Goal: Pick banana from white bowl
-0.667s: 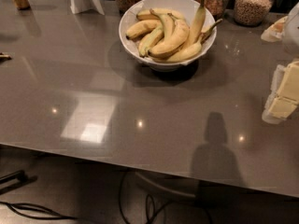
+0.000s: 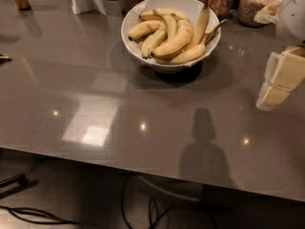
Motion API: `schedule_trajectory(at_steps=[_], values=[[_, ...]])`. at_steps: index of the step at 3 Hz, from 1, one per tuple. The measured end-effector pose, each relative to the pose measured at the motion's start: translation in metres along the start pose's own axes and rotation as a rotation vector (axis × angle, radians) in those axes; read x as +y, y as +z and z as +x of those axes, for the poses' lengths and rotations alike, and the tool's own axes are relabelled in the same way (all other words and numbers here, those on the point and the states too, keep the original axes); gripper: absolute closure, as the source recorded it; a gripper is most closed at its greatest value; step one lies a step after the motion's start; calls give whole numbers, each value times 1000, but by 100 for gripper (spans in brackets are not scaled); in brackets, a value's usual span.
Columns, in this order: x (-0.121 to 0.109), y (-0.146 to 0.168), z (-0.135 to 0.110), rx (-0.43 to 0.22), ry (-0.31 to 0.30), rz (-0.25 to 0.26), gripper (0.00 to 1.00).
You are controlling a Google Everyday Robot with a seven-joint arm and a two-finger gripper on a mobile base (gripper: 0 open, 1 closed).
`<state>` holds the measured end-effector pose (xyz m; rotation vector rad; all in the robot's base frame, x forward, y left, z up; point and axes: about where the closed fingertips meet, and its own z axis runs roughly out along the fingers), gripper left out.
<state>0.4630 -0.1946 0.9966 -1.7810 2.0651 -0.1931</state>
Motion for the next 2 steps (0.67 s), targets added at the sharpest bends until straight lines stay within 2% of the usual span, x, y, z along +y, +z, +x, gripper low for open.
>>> schedule_trajectory(at_steps=[1,2], values=[[-26,0,-39,-46,-169,64,0],[-43,9,-78,-70,-381,96,0]])
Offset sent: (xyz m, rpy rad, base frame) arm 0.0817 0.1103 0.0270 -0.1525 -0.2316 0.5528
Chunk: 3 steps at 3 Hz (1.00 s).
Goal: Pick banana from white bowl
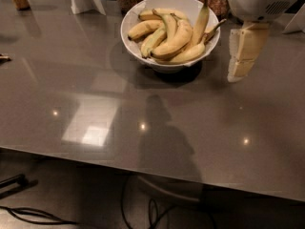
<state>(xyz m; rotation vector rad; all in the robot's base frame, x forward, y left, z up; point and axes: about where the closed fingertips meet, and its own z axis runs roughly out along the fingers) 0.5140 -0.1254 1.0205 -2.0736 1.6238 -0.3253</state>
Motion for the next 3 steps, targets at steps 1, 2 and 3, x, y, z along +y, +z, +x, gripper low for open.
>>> schedule_trajectory(at_steps=[1,2,3], values=[[0,0,0,0,-1,0,0],[-5,1,1,37,-62,34,0],[-40,25,-7,109,-289,79,0]])
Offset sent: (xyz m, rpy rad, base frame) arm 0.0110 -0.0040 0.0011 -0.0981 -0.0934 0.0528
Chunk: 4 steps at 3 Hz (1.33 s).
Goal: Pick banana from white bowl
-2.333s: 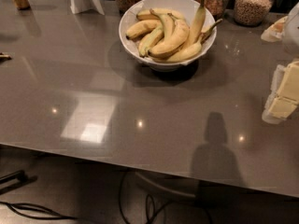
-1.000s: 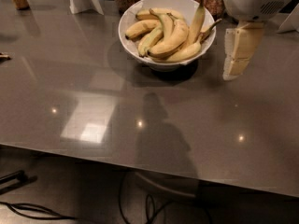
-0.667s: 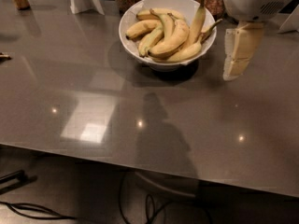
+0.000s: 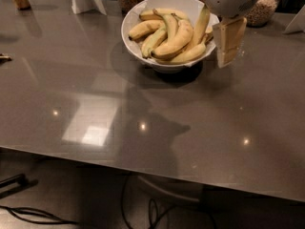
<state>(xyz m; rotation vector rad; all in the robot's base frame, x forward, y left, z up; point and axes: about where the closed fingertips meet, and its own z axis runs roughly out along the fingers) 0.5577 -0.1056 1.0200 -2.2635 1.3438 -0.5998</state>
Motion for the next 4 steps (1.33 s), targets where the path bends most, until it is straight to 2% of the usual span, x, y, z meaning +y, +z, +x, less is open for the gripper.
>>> schedule_trajectory(at_steps=[1,2,3,4], values=[[-37,28,3,58,-250,12,0],[-36,24,4,67,-325,12,0],[-36,24,4,67,-325,12,0],[-41,32,20,94,-345,49,0]])
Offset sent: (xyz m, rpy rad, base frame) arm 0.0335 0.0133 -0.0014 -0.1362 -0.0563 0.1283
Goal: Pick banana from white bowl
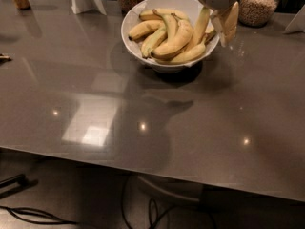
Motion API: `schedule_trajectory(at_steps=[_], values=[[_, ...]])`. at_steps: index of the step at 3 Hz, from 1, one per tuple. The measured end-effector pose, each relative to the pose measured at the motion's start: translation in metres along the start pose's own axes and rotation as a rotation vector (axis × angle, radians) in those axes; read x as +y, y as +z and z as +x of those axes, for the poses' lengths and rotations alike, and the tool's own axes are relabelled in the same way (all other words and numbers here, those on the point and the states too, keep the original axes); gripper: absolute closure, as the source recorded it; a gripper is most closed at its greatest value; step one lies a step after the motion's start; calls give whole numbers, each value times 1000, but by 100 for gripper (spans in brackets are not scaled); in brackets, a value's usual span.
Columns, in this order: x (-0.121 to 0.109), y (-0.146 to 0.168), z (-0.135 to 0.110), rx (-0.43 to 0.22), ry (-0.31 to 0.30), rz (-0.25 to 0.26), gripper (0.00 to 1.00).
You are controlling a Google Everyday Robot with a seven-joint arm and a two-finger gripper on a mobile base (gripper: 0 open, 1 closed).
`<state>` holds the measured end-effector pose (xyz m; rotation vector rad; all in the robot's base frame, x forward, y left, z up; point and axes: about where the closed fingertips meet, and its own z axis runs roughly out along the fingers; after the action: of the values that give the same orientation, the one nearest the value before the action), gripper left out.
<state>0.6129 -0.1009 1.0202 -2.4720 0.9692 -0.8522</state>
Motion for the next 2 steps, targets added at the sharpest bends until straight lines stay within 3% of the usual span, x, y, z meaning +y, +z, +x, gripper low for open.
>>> schedule_trajectory(at_steps=[2], values=[[-21,40,28,-2,-55,65,0]])
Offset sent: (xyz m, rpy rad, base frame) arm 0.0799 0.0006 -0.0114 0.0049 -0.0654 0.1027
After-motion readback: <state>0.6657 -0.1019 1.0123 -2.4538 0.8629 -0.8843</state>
